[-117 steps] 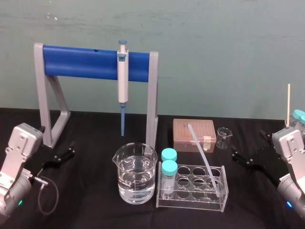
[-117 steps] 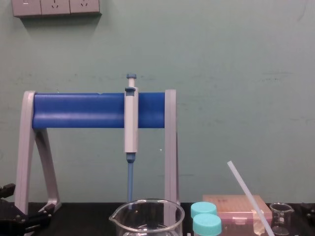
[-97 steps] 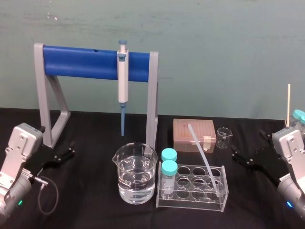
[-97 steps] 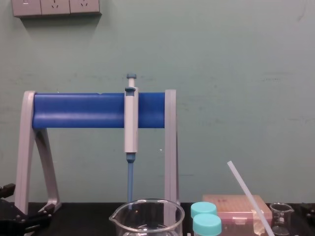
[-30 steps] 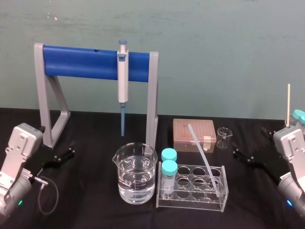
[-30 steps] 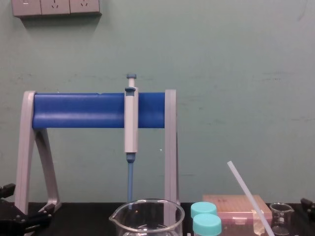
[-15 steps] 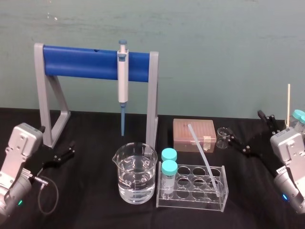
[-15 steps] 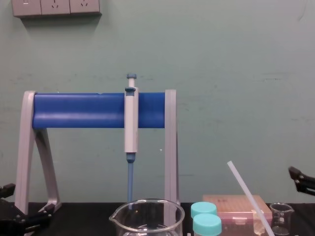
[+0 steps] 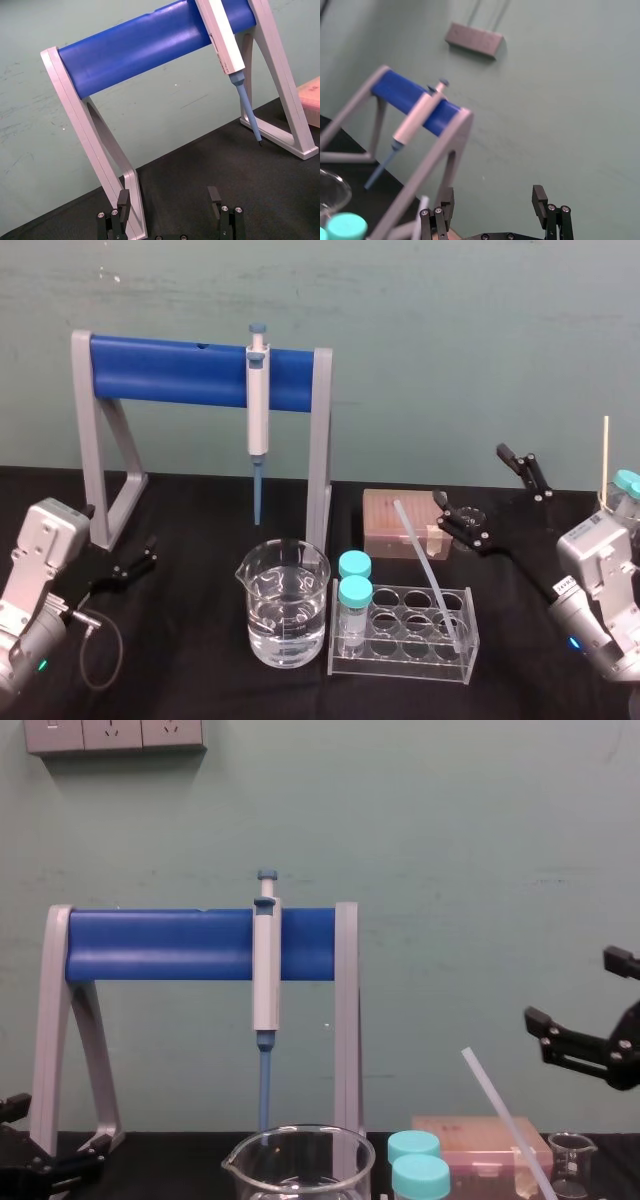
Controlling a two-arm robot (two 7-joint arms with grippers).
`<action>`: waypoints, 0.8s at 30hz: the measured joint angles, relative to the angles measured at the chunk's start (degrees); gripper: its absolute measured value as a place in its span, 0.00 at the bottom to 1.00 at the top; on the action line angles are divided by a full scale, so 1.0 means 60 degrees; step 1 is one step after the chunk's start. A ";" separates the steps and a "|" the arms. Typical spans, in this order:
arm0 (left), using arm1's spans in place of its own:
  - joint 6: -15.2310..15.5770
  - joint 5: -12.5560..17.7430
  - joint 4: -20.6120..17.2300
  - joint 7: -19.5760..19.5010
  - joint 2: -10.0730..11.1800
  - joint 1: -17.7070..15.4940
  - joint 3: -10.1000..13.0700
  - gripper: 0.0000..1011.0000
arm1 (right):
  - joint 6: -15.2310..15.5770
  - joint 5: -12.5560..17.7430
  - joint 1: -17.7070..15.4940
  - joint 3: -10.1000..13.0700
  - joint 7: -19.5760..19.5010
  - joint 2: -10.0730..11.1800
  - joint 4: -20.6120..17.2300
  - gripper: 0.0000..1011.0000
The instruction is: Pick up the stirring rod with one hand, then place it down.
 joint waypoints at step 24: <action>0.0000 0.0000 0.0000 0.0000 0.0000 0.0000 0.0000 0.99 | 0.0464 0.2581 0.0592 -0.0124 0.2969 -0.0455 0.0450 0.99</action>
